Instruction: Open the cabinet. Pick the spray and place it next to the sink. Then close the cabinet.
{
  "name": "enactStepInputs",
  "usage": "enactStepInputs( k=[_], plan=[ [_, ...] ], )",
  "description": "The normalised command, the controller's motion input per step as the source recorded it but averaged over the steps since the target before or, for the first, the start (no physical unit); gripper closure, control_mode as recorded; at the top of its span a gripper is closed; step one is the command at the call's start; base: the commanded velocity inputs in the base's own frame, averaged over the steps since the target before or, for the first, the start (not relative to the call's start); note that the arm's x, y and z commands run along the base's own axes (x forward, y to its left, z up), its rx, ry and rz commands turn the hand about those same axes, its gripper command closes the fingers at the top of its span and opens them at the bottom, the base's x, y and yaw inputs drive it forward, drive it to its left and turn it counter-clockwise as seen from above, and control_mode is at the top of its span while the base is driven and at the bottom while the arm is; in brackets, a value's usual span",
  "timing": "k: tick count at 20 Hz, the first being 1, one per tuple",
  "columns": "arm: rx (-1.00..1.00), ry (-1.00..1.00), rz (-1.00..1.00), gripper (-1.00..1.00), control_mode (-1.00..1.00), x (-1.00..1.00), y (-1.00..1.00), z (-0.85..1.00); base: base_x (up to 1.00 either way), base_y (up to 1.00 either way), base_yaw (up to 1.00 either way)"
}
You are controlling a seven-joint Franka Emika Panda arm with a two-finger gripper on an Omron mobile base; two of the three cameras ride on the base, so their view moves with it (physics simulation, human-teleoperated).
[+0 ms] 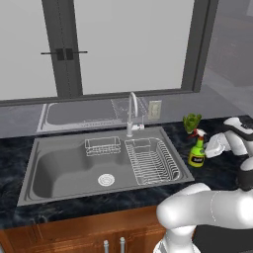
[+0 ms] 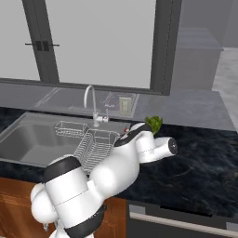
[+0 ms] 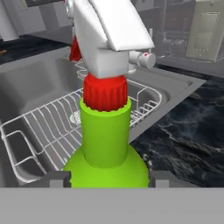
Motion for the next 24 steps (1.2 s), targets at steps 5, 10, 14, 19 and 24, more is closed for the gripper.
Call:
enactStepInputs(
  k=[5, 10, 14, 19, 24],
  plan=[
    [0.0, 0.0, 0.0, -1.0, -1.0, 0.0, 0.0, 0.0, 0.0, 0.0, 0.0],
    [0.0, -0.02, 0.0, -1.0, -1.0, -0.04, 0.0, 0.0, 0.0, 0.0, 0.0],
    [0.0, -0.06, 0.0, -1.0, -1.0, -0.49, -0.17, 0.33, 0.0, 0.0, 0.0],
    [0.0, -0.01, 0.0, -1.0, -1.0, -0.61, -0.2, 0.81, 0.0, 0.0, 0.0],
    [0.0, 0.0, -0.03, -1.0, -1.0, -0.6, 0.0, 0.99, 0.0, 0.0, 0.0]
  ],
)
